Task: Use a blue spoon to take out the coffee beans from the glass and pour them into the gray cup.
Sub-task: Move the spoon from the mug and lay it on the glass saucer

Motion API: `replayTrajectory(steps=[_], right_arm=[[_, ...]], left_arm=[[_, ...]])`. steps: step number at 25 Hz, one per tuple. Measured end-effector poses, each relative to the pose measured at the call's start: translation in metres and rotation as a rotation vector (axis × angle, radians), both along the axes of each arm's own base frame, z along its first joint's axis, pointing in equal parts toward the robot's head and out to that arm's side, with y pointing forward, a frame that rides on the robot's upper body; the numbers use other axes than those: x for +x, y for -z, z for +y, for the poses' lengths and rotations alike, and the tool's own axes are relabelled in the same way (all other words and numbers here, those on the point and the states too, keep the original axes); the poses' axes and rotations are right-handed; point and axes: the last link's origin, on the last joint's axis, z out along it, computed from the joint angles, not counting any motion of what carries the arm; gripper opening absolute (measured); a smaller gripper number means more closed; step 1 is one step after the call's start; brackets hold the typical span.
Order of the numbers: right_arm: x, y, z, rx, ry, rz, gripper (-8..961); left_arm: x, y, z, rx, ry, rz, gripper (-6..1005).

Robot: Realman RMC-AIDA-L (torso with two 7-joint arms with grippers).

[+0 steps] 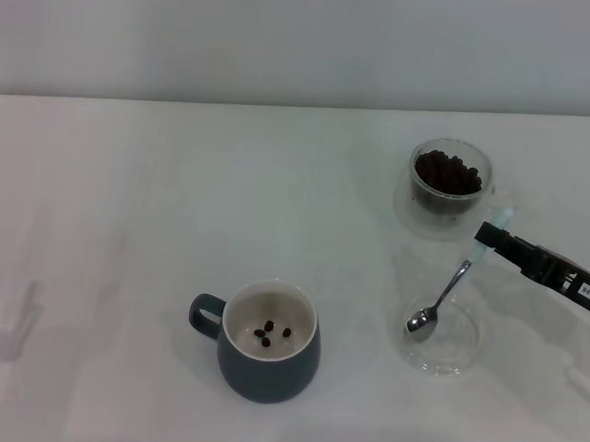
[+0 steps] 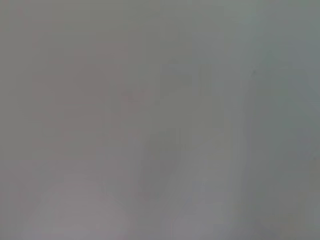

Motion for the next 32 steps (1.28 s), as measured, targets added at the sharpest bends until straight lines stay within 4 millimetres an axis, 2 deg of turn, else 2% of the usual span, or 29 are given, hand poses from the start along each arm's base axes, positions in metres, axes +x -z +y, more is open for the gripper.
replayTrajectory(steps=[10,20,23,27,32], right_arm=[[0.000,0.007,-0.003,-0.050,0.014,0.001,149],[0.000,0.014,0.005,-0.072,0.023,-0.044,154],[-0.003,0.016,0.006,-0.072,0.018,-0.043,304],[-0.005,0.015,0.009,-0.064,0.012,-0.045,322],[-0.002,0.002,0.014,0.006,0.021,-0.033,344]], left_arm=[[0.002,0.000,0.003,0.003,0.007,-0.001,880],[0.001,-0.001,0.003,0.004,0.006,-0.001,880],[0.001,-0.001,0.003,0.008,0.000,-0.012,880],[0.000,-0.002,0.003,0.008,-0.002,-0.023,880],[-0.001,-0.003,0.002,0.008,-0.006,-0.022,879]])
